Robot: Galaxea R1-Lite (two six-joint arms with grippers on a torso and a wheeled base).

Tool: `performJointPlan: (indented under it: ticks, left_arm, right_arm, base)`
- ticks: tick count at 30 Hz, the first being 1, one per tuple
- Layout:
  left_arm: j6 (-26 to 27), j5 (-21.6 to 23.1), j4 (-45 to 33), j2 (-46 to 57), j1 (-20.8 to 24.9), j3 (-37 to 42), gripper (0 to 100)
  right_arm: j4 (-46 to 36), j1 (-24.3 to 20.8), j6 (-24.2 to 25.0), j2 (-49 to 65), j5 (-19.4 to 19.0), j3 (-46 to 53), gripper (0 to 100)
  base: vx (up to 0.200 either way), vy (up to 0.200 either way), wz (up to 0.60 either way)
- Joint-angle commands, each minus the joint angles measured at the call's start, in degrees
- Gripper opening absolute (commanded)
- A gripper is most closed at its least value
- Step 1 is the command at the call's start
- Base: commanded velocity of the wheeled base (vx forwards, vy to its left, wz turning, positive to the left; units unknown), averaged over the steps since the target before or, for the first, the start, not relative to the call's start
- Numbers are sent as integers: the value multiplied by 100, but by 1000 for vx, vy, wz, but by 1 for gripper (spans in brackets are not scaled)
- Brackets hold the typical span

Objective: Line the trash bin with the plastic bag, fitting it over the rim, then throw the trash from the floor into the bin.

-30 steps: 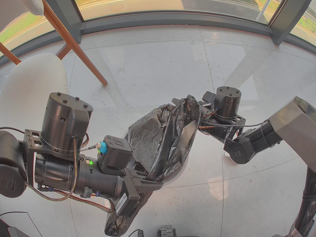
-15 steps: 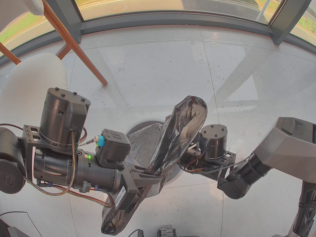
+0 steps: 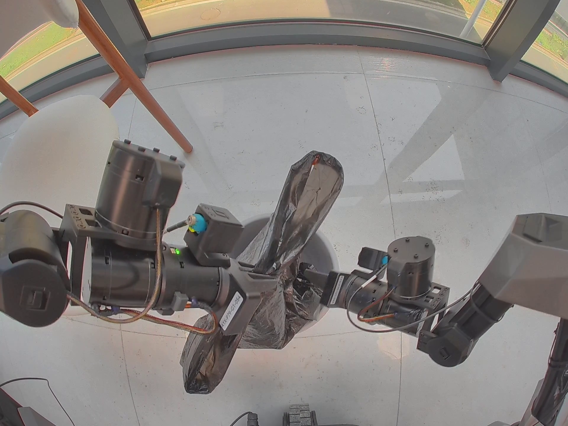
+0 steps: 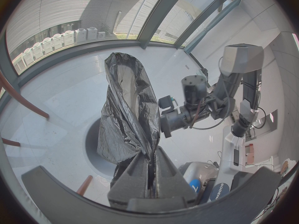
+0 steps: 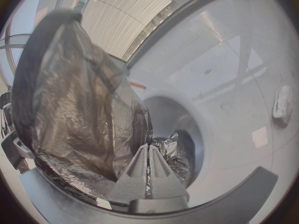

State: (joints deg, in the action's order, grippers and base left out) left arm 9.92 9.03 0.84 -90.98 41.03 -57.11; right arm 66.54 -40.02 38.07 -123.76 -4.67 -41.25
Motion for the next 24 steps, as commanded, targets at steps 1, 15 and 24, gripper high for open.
performJointPlan:
  ticks: [1,15,24]
  left_arm:
    - [-34,-200,-23,-175,-69,-327,0]
    - [229,-569,-67,-763,-16,-898,0]
    - [730,-1044,-75,-966,335,-661,0]
  right_arm:
    - [0,355,-204,599,10,21,0]
    - [-818,996,-239,2321,19,276,0]
    - [-1459,864,-239,2550,10,214,0]
  base:
    - [0,0,0]
    - [0,0,0]
    - [0,0,0]
